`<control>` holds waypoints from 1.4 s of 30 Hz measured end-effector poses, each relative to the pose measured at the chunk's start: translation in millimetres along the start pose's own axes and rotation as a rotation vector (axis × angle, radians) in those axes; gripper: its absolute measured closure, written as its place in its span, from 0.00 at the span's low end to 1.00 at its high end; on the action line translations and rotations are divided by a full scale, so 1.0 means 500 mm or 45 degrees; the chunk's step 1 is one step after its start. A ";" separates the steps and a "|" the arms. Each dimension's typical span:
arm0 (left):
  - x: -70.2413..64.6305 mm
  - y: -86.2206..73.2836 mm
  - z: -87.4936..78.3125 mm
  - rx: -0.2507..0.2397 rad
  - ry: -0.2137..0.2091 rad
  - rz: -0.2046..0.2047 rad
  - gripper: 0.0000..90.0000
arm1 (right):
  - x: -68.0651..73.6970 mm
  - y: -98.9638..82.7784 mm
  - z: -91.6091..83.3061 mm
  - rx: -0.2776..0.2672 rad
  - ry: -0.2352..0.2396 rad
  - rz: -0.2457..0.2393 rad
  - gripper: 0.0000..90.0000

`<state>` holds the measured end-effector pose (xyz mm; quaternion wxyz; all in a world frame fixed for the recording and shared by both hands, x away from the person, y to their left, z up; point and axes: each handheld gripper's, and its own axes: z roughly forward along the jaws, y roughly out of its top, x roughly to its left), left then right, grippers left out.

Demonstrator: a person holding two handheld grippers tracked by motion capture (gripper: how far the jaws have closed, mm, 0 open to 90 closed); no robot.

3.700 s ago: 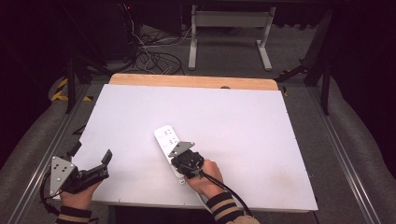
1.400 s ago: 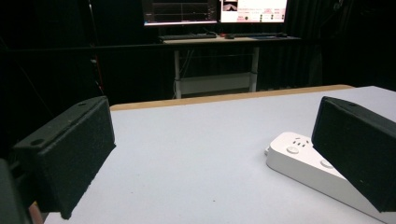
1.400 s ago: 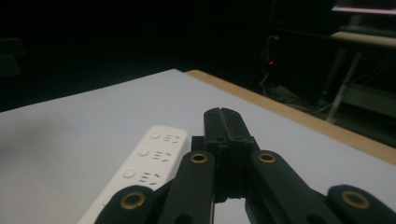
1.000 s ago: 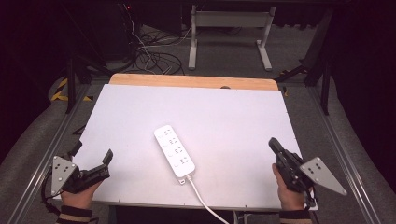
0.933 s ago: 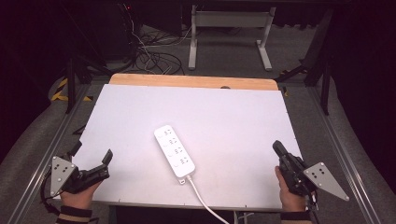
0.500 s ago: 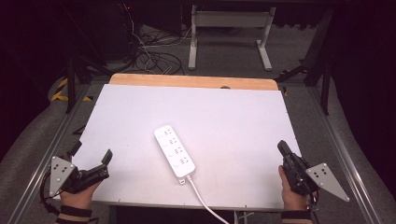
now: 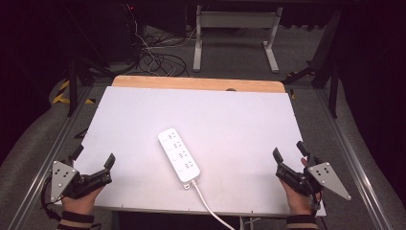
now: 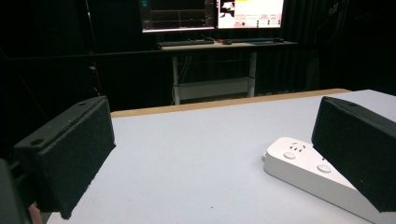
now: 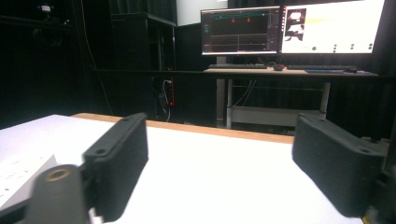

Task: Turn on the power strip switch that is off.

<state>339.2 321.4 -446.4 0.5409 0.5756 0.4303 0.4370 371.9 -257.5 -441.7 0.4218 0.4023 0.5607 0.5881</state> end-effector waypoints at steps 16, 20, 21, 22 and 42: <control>-0.001 -0.001 0.001 0.003 0.000 0.000 0.00 | -0.001 -0.004 0.006 -0.002 -0.030 -0.001 0.07; 0.000 -0.001 0.000 0.004 0.004 0.002 0.00 | 0.000 -0.005 0.007 0.002 -0.026 -0.011 0.06; 0.000 -0.001 0.000 0.003 0.003 0.002 0.00 | 0.000 -0.006 0.008 0.002 -0.027 -0.012 0.06; -0.001 -0.001 0.000 0.004 0.001 -0.003 0.00 | 0.001 -0.006 0.008 0.002 -0.027 -0.009 0.05; 0.000 -0.001 0.000 0.003 0.002 -0.002 0.00 | 0.006 -0.014 0.013 0.018 -0.018 -0.026 0.04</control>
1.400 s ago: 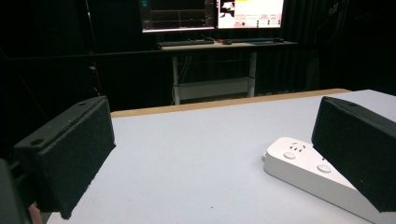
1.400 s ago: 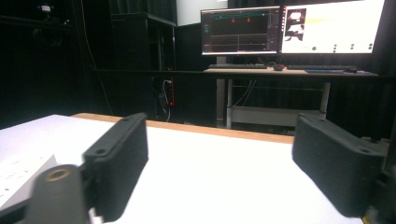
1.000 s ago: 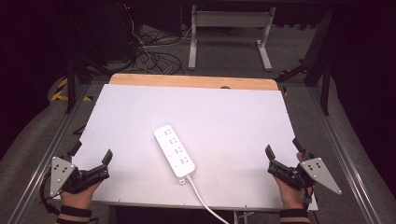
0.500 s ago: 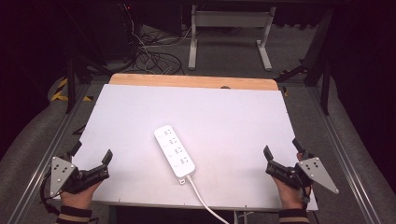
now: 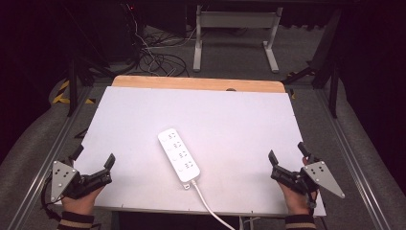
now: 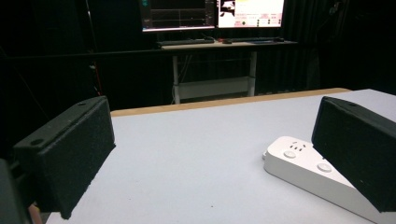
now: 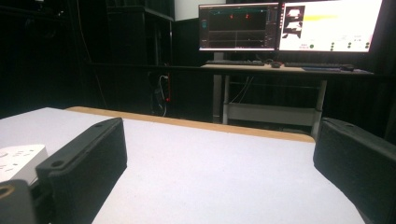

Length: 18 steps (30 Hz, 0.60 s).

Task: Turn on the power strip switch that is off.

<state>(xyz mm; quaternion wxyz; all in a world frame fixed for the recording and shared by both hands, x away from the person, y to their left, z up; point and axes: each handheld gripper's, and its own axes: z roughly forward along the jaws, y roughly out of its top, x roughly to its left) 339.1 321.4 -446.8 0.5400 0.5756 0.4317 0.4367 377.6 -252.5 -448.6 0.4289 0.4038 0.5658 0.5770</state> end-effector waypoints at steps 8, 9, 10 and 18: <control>0.001 0.000 0.000 -0.001 0.000 0.000 0.00 | 0.001 -0.005 0.003 0.020 -0.002 0.002 0.04; 0.001 0.000 0.000 0.001 0.000 -0.002 0.00 | 0.001 -0.007 0.004 0.021 0.001 -0.001 0.03; 0.000 0.000 0.000 0.002 0.000 -0.003 0.00 | 0.002 -0.009 0.005 0.027 0.002 0.002 0.03; 0.002 0.000 -0.005 -0.003 0.003 -0.002 0.00 | 0.000 -0.022 0.013 0.069 -0.008 0.013 0.02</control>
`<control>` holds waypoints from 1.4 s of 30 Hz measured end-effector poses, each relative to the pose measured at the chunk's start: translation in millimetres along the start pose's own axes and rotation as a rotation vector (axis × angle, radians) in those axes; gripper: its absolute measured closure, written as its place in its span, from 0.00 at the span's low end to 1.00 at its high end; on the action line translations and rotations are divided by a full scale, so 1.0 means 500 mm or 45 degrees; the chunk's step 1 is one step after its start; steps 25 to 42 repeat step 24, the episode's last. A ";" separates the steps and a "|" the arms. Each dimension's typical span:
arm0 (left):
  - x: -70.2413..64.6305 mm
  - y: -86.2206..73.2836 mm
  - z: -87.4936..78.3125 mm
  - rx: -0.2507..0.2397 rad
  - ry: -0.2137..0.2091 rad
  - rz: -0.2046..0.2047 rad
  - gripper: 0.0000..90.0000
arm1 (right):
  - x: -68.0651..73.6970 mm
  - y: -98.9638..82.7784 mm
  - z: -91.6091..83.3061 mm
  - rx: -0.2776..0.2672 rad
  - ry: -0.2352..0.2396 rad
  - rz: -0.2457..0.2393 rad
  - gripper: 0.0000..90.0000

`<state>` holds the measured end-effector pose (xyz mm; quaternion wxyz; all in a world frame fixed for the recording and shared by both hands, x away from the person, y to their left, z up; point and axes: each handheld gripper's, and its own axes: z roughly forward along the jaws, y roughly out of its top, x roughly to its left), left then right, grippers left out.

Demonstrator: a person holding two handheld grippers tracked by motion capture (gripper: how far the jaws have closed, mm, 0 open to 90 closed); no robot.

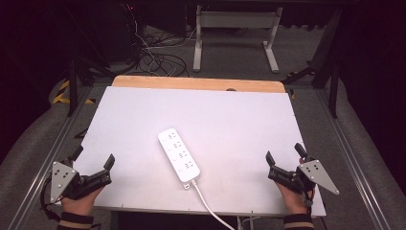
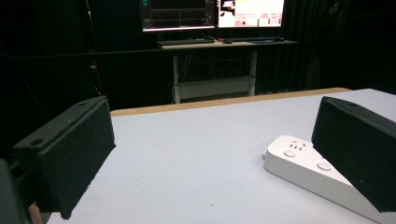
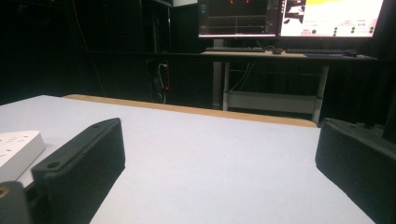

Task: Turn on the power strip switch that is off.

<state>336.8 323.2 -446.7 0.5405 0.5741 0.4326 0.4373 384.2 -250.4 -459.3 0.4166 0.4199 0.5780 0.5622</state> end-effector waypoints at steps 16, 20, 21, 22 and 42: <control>-0.003 0.000 0.000 0.003 -0.004 0.004 0.00 | 0.000 -0.006 0.004 0.006 0.003 -0.002 0.02; -0.004 0.000 0.002 0.003 -0.007 0.008 0.00 | 0.001 -0.007 0.004 0.008 0.001 -0.005 0.02; -0.004 0.000 0.003 0.004 -0.007 0.008 0.00 | 0.001 -0.007 0.004 0.009 0.003 -0.005 0.02; -0.004 0.000 0.004 0.007 -0.013 0.005 0.00 | 0.001 -0.008 0.005 0.008 0.005 0.000 0.02; -0.004 0.000 0.006 0.009 -0.013 0.008 0.00 | -0.002 -0.008 0.006 0.009 -0.002 -0.003 0.02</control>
